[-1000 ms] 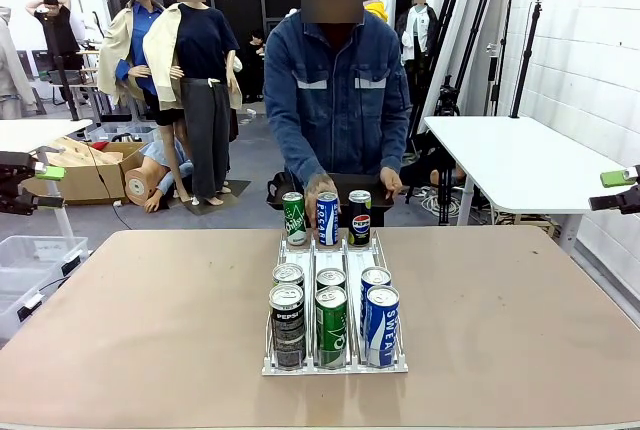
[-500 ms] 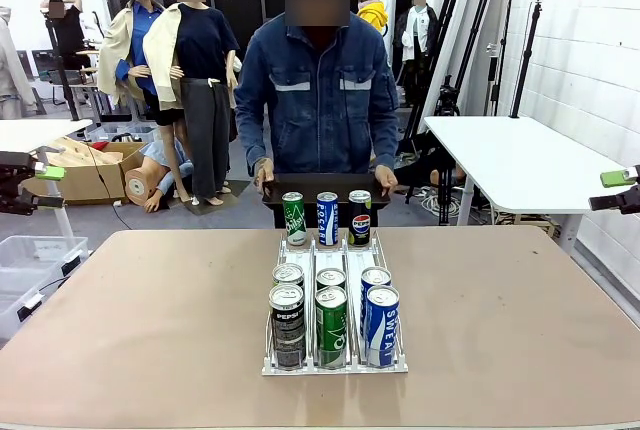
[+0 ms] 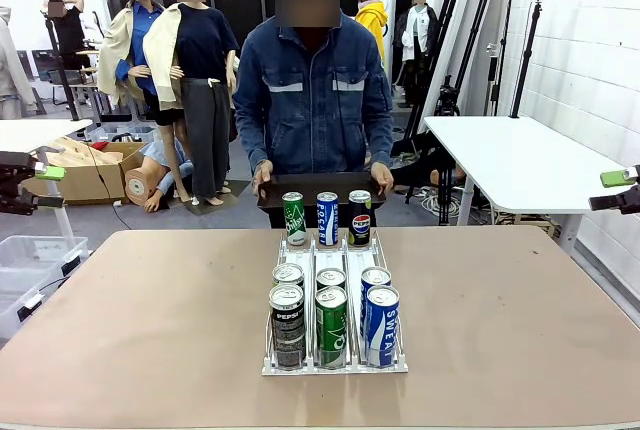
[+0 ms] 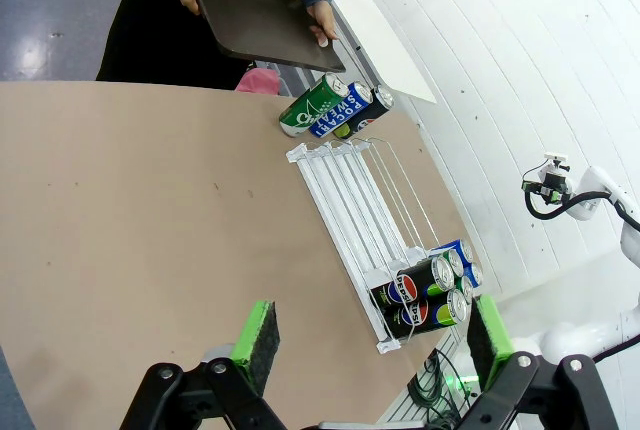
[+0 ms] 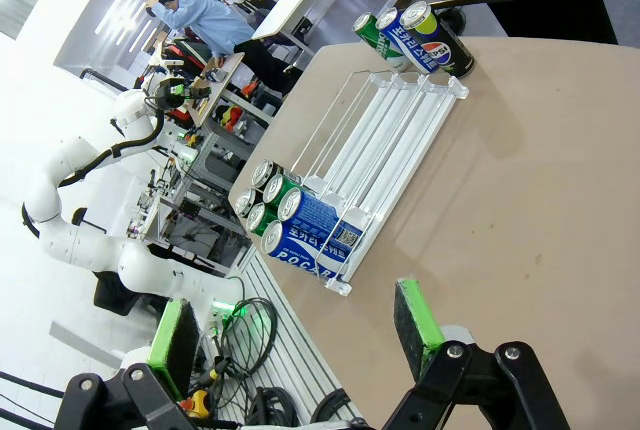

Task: Retrieve and hand over the desired beverage to the person.
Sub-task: Pick up a can of the same type that the person held from the Automatic Can Dispenser.

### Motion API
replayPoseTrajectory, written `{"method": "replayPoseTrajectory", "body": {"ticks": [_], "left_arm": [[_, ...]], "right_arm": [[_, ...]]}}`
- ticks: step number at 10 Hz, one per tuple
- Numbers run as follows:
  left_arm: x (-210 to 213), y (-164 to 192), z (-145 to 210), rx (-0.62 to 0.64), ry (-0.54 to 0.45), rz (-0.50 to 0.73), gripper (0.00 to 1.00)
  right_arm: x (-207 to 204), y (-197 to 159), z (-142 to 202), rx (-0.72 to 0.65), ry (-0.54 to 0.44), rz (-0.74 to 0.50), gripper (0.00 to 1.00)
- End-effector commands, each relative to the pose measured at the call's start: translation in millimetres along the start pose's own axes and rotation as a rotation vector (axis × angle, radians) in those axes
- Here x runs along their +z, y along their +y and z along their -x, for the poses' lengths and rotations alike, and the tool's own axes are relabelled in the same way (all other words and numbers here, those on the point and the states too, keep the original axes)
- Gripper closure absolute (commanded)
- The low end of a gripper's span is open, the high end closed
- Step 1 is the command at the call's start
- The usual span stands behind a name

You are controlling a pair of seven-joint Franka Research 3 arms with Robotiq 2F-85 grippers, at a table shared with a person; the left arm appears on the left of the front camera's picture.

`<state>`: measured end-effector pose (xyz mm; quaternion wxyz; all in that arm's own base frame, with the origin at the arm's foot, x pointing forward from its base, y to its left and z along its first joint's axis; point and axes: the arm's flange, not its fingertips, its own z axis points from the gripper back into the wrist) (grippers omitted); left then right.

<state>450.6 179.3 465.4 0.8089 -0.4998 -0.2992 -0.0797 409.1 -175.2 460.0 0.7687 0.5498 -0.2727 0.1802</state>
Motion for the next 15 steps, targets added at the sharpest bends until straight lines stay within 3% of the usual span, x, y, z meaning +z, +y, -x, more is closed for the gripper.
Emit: {"method": "replayPoseTrajectory", "body": {"ticks": [1, 9, 15], "left_arm": [[1.4, 0.6, 0.4, 0.003, 0.005, -0.007, 0.00], [1.4, 0.6, 0.4, 0.003, 0.005, -0.007, 0.00], [1.4, 0.6, 0.4, 0.003, 0.005, -0.007, 0.00]], "right_arm": [[-0.3, -0.3, 1.6, -0.001, -0.003, -0.003, 0.00], [0.0, 0.0, 0.0, 0.000, 0.000, 0.000, 0.00], [-111.9, 48.6, 4.9, 0.016, 0.250, 0.113, 0.00]]}}
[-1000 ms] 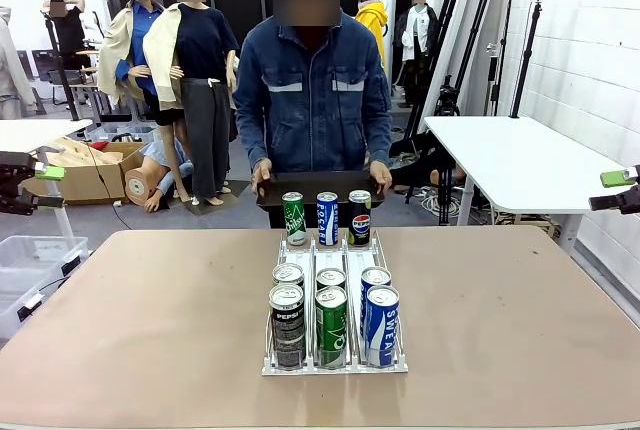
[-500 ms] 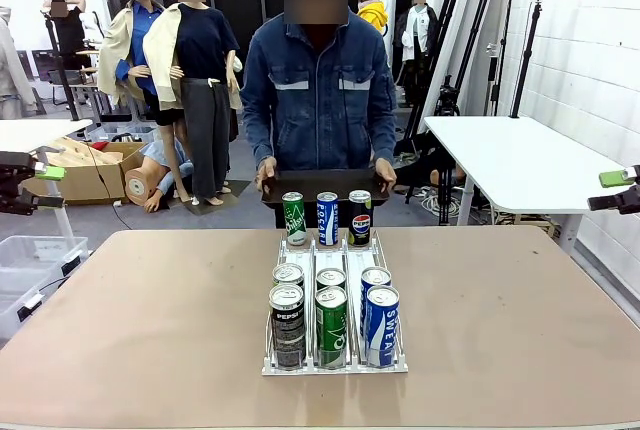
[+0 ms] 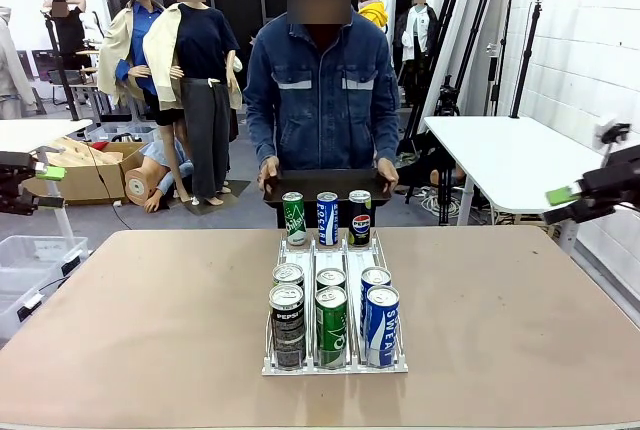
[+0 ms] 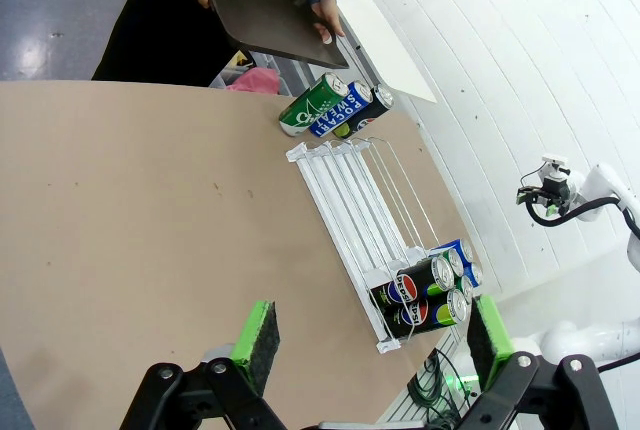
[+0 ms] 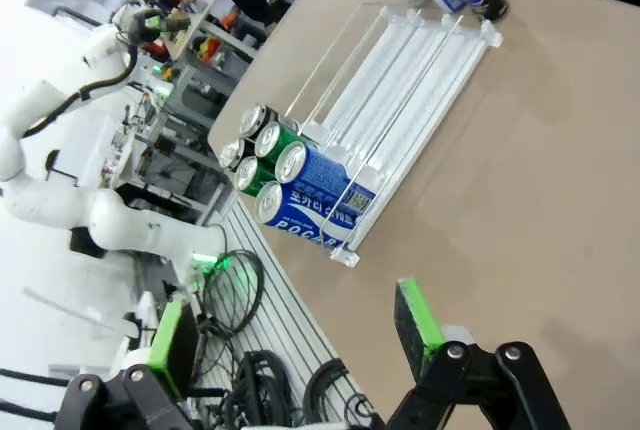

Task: Retrieve and hand over the desired beverage to the person.
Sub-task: Pick up a can of the same type that the person held from the Automatic Can Dispenser.

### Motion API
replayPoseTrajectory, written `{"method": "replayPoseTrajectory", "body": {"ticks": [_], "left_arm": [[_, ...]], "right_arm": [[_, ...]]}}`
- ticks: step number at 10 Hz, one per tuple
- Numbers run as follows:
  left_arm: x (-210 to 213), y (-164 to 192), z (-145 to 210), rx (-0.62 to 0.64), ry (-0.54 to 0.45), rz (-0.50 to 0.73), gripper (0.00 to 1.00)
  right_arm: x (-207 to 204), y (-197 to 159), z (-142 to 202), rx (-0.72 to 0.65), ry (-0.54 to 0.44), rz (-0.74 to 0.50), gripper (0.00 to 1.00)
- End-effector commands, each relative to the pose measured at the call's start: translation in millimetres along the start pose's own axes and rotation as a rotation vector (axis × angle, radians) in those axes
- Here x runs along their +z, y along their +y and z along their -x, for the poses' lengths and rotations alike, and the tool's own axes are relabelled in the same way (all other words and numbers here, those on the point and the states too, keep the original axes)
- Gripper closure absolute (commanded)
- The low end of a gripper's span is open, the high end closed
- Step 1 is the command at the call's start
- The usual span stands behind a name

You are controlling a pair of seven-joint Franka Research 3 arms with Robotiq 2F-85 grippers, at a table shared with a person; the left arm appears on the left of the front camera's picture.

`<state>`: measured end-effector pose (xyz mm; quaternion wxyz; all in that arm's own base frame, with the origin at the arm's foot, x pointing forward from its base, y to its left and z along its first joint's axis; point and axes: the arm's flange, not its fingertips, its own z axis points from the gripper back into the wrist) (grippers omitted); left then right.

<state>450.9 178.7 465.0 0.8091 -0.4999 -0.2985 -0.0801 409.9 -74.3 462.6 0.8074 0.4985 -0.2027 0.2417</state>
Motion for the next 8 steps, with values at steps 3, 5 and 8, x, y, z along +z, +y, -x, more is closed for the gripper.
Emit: {"method": "replayPoseTrajectory", "body": {"ticks": [3, 5, 8], "left_arm": [[2.1, 0.6, 0.3, 0.003, 0.003, -0.007, 0.00], [2.1, 0.6, 0.3, 0.003, 0.003, -0.007, 0.00], [2.1, 0.6, 0.3, 0.003, 0.003, -0.007, 0.00]], "right_arm": [[-76.6, 47.9, -14.9, -0.025, 0.107, 0.186, 0.00], [-113.5, 64.7, -23.8, -0.062, 0.135, 0.283, 0.00], [-158.3, 91.5, -38.1, -0.053, 0.242, 0.411, 0.00]]}}
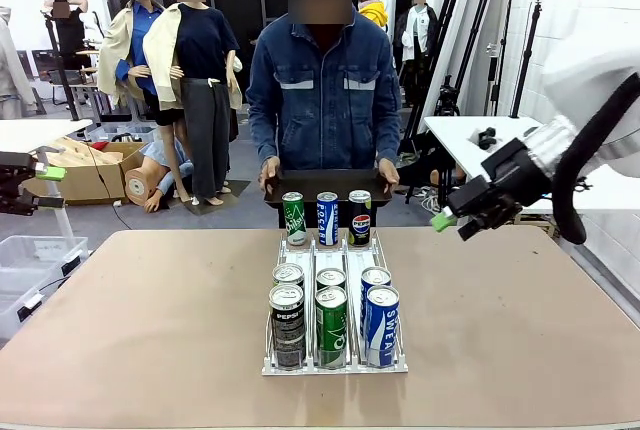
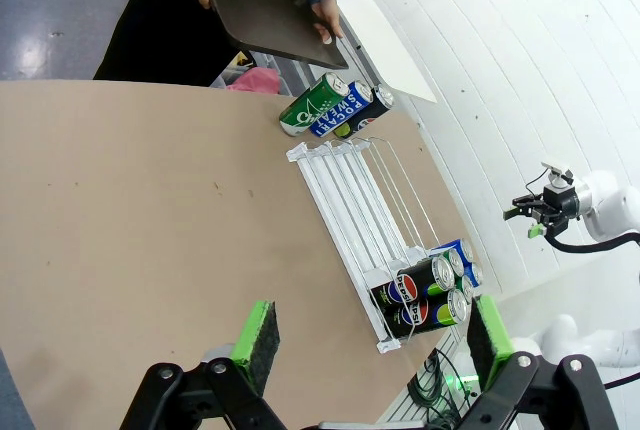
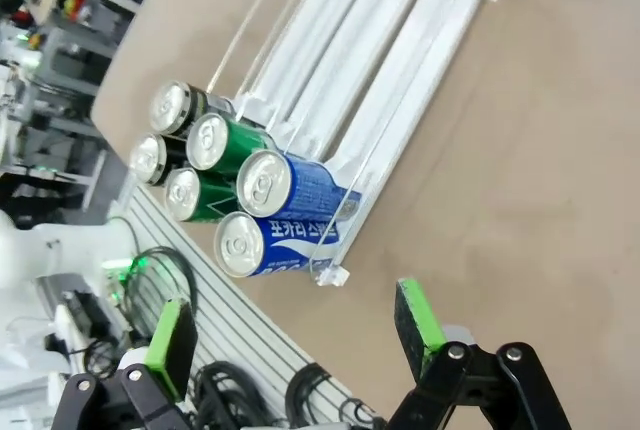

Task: Retrieve and hand over the desired beverage to the person.
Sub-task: Pick up a can of the same type that the person held from the Automatic Can Dispenser.

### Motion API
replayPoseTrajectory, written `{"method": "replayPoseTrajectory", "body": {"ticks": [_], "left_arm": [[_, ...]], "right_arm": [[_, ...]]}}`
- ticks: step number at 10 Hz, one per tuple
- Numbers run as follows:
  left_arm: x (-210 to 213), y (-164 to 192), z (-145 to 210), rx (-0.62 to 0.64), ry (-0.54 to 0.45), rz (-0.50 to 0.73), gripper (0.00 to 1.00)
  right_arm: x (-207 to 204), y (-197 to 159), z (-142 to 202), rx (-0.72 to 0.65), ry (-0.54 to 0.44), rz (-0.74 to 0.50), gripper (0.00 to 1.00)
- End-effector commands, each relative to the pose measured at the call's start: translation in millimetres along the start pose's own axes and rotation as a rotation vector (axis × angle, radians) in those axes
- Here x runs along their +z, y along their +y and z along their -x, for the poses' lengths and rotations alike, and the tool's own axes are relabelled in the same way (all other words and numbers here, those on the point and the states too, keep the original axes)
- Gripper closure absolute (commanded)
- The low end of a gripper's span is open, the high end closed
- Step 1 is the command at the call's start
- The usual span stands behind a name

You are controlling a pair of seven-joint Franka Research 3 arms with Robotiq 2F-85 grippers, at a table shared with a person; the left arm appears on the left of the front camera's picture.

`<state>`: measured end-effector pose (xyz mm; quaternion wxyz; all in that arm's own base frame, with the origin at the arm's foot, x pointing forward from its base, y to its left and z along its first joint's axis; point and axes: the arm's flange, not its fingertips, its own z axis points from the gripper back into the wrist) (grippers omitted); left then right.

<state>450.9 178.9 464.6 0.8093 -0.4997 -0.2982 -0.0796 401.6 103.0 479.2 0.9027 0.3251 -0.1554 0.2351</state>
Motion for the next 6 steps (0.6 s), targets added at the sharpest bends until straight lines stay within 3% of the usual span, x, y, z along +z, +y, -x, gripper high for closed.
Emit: {"method": "replayPoseTrajectory", "body": {"ticks": [1, 6], "left_arm": [[2.1, 0.1, 0.1, 0.002, 0.003, -0.007, 0.00], [2.1, 0.1, 0.1, 0.002, 0.003, -0.007, 0.00]], "right_arm": [[-7.9, 20.5, -8.3, -0.009, 0.097, 0.087, 0.00], [-37.5, 84.1, -25.0, 0.050, 0.229, 0.188, 0.00]]}}
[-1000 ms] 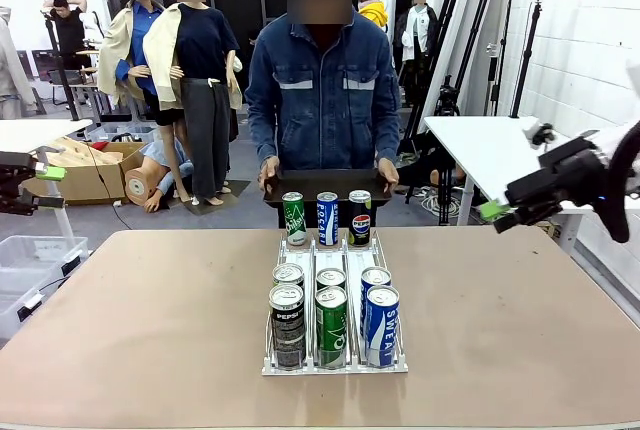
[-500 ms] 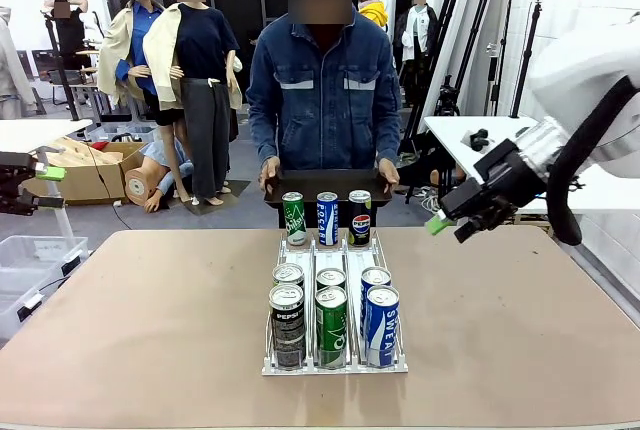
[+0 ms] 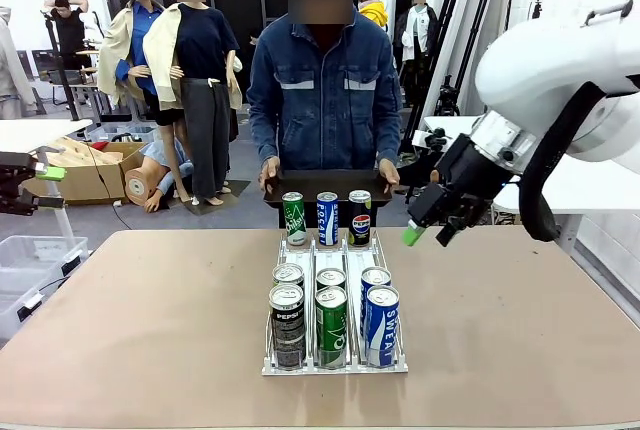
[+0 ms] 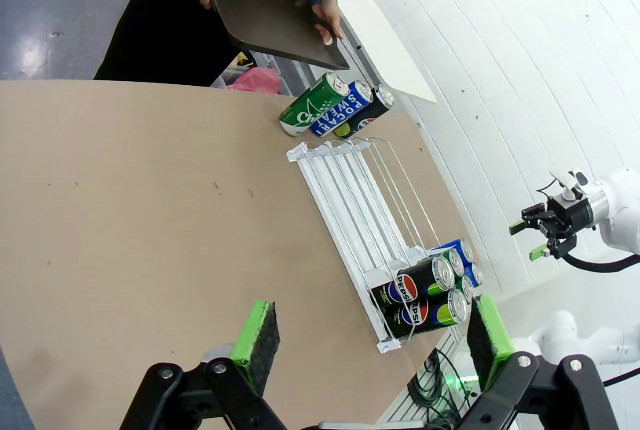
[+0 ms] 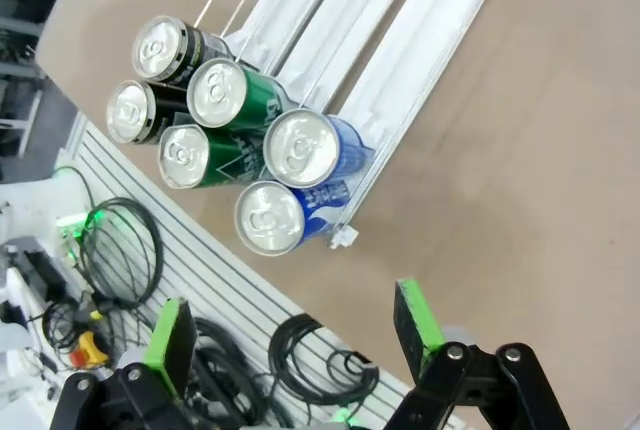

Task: Retrieve and hand over the desired beverage to the person.
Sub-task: Pick up a can of the same type that the person held from the Automatic Can Dispenser.

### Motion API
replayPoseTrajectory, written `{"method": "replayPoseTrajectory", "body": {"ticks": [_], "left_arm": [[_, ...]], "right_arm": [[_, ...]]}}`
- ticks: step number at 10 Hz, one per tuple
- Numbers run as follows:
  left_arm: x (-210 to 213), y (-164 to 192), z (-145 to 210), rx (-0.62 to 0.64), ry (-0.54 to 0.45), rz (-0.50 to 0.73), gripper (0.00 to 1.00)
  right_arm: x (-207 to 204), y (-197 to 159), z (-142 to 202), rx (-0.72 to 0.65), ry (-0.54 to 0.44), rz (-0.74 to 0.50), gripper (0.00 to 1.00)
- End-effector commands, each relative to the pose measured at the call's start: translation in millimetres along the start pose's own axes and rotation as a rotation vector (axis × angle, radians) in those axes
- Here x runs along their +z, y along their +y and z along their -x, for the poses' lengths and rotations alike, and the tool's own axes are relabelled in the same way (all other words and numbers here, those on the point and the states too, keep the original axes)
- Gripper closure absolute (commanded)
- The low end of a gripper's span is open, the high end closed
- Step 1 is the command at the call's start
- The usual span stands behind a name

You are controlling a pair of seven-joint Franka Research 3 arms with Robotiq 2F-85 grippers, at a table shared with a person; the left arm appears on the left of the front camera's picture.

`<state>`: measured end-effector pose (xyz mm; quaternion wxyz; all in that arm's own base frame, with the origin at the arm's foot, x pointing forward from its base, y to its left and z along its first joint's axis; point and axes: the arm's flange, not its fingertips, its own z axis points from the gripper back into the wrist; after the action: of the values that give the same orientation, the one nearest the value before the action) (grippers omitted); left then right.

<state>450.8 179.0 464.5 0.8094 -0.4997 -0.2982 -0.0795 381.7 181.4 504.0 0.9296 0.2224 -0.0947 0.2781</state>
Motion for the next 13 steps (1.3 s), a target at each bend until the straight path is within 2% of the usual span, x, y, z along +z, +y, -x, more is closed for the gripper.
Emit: {"method": "replayPoseTrajectory", "body": {"ticks": [1, 7, 13], "left_arm": [[2.0, 0.0, 0.1, 0.002, 0.003, -0.006, 0.00], [2.0, 0.0, 0.1, 0.002, 0.003, -0.006, 0.00], [2.0, 0.0, 0.1, 0.002, 0.003, -0.006, 0.00]], "right_arm": [[-12.6, 19.3, -9.1, 0.002, 0.055, 0.051, 0.00], [-64.6, 69.0, -15.6, 0.052, 0.126, 0.223, 0.00], [-101.3, 82.6, -21.2, 0.072, 0.158, 0.406, 0.00]]}}
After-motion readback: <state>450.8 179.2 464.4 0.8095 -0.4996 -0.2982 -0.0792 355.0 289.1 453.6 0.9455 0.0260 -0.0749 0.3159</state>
